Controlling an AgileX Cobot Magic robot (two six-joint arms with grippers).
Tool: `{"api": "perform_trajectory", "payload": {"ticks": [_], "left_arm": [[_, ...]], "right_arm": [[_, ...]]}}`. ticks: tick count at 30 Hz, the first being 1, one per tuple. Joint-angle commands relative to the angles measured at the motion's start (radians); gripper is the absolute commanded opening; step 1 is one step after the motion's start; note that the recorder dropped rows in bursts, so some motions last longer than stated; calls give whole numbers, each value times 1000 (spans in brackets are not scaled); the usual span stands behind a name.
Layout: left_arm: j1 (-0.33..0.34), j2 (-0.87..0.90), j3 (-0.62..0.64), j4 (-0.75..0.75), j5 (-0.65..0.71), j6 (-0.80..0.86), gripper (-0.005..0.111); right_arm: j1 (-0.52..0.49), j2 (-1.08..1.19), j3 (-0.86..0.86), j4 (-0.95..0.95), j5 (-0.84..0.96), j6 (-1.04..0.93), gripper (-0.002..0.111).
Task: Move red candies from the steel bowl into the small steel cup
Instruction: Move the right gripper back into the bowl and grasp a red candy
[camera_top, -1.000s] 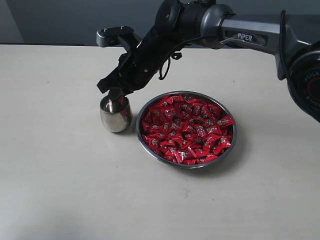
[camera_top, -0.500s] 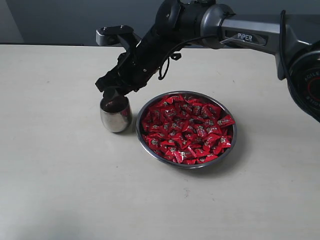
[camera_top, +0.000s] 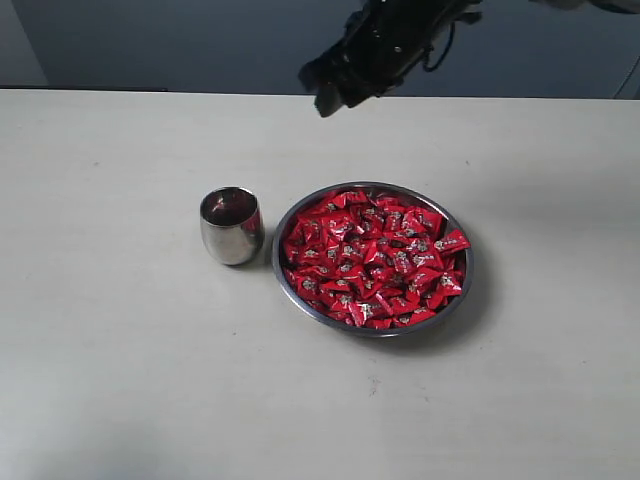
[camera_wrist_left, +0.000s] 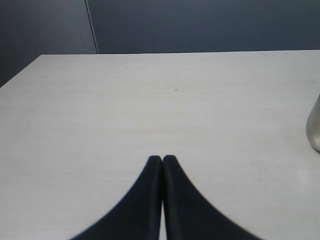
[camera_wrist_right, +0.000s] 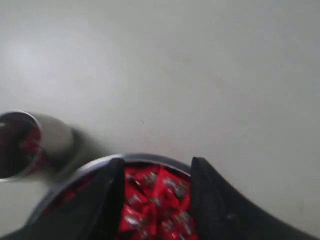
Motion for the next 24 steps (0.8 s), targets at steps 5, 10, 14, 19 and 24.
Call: {"api": "perform_trajectory", "payload": {"ticks": [5,10,14,19,24], "left_arm": [[-5,-5,5,-6,-10,-1,0],[-5,-5,5,-6,-10,-1,0],[-5,-5,5,-6,-10,-1,0],[-5,-5,5,-6,-10,-1,0],[-5,-5,5,-6,-10,-1,0]], "right_arm": [[-56,-10,80,-171,70,129,42],[-56,-10,195,-170,13,131,42],[-56,-10,257,-170,-11,134,42],[-56,-10,308,-177,-36,134,42],[-56,-10,341,-177,-68,134,42]]}}
